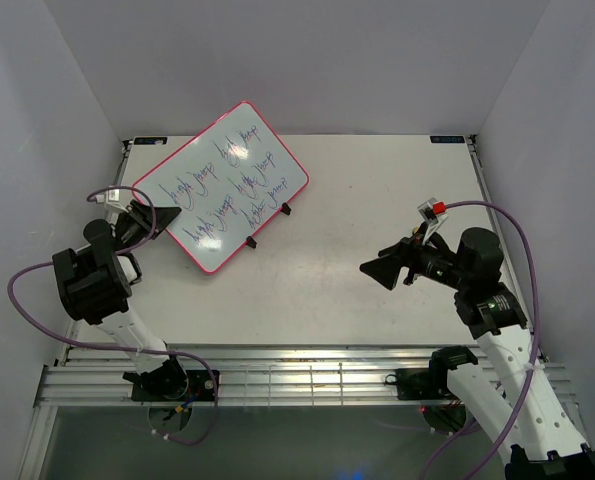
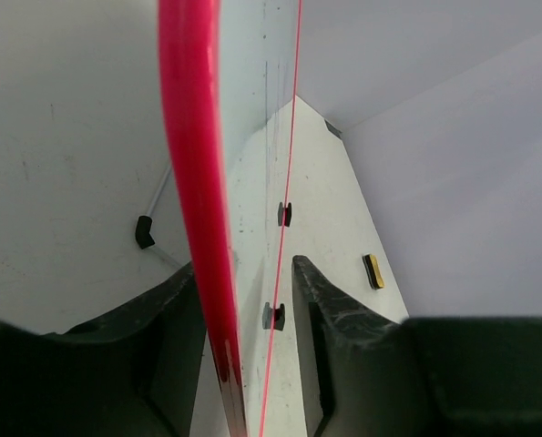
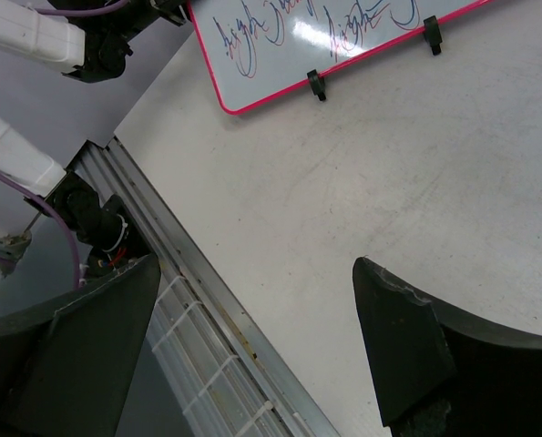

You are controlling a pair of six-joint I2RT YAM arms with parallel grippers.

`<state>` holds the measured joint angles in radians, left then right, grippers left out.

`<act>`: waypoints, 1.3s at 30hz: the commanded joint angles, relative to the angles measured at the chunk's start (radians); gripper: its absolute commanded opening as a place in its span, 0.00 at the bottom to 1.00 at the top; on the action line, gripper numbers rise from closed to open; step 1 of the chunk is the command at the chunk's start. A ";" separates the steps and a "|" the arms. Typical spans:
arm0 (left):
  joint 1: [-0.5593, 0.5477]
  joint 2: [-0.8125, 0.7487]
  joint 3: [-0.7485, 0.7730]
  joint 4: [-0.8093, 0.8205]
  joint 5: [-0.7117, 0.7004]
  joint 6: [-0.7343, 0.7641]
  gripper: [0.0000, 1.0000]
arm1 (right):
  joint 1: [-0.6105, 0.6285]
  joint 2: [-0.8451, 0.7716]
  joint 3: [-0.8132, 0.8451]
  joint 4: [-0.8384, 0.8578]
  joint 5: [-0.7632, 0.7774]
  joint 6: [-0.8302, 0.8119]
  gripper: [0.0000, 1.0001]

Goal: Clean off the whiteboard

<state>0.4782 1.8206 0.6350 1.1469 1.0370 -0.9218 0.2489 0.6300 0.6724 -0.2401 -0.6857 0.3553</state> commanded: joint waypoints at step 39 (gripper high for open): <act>-0.023 0.005 -0.031 0.013 0.011 0.041 0.21 | 0.001 -0.026 -0.016 0.019 -0.028 -0.012 0.92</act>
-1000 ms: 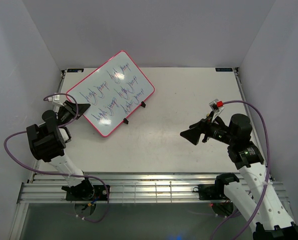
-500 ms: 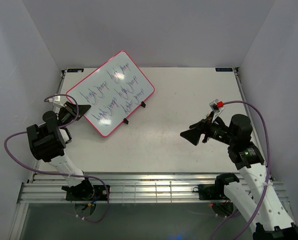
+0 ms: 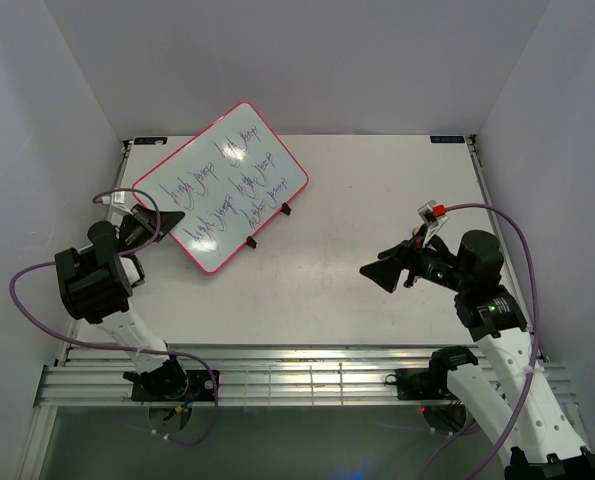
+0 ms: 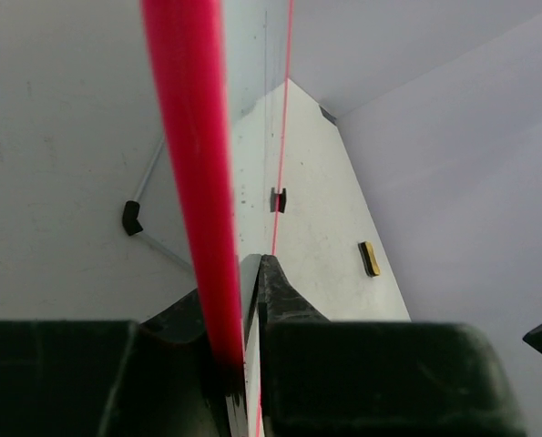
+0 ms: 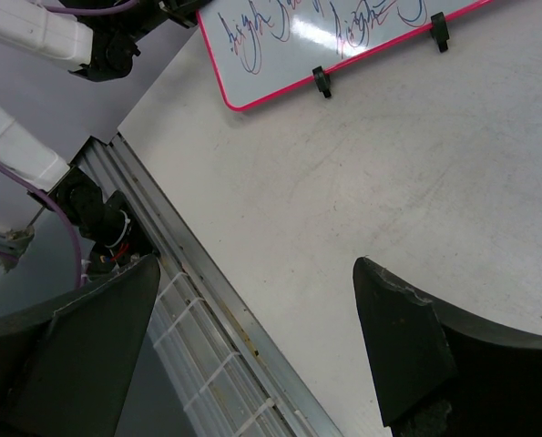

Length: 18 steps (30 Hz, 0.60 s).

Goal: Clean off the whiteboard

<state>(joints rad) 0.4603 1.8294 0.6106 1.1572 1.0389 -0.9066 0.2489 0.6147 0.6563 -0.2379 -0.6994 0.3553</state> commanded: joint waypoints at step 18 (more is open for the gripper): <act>-0.011 -0.180 0.023 -0.128 -0.077 0.115 0.00 | 0.001 -0.015 -0.009 0.020 -0.011 -0.009 0.93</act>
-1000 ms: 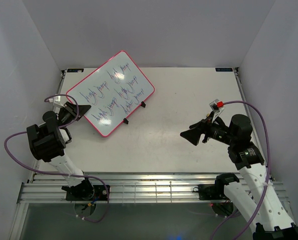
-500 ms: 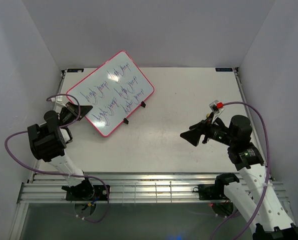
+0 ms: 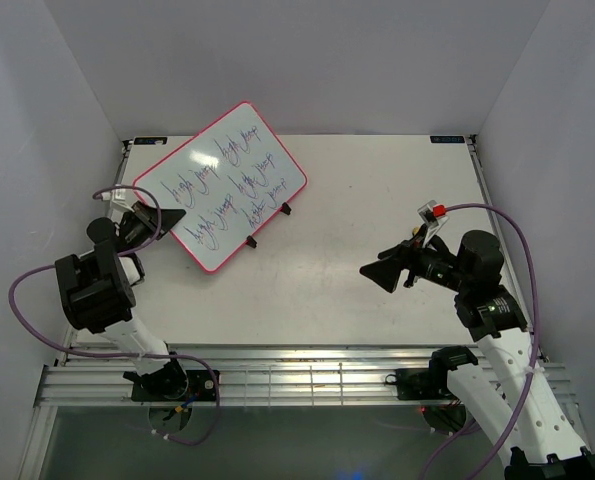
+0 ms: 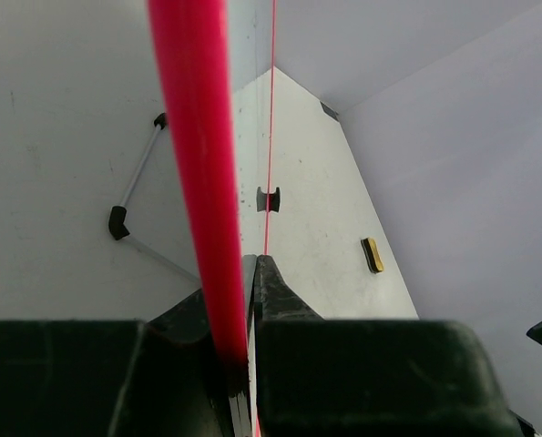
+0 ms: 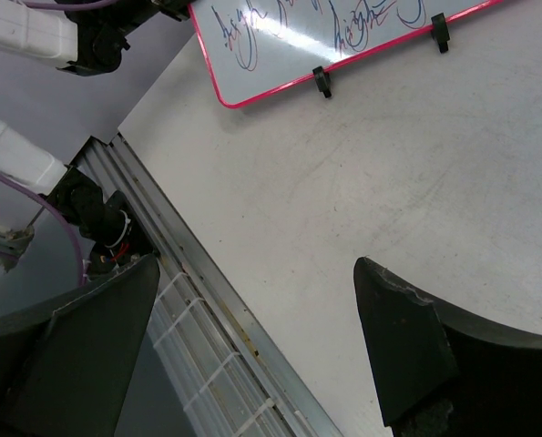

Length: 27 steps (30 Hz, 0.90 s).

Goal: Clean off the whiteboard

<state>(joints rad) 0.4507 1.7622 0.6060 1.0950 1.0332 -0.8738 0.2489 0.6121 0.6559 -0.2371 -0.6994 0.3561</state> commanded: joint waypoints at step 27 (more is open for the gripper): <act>-0.239 -0.365 0.323 -0.153 -0.213 -0.261 0.00 | 0.001 0.067 -0.096 0.191 0.176 0.129 0.90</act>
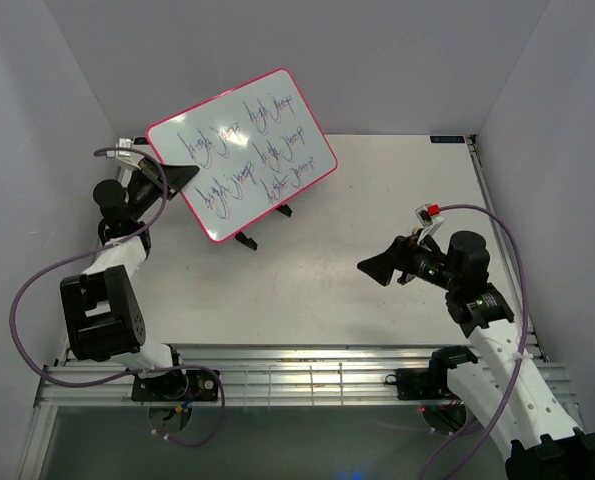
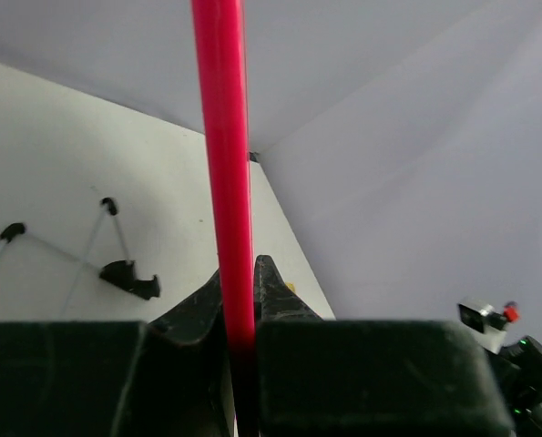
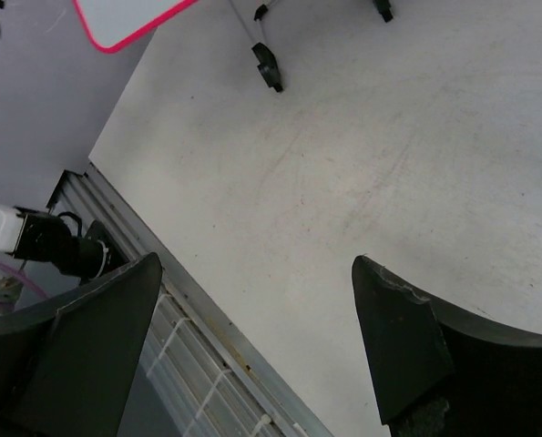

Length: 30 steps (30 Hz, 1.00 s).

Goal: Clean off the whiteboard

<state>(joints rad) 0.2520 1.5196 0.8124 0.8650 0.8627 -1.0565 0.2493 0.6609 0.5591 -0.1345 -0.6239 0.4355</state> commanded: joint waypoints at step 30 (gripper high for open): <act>-0.237 -0.541 -0.187 -1.108 0.116 0.242 0.00 | -0.291 0.913 0.637 -0.441 0.704 -0.277 0.97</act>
<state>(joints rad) 0.0189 0.9939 0.5556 -0.1471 0.9535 -0.8364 -0.0410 1.5311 1.1477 -0.5228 0.0025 0.2153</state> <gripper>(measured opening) 0.176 0.959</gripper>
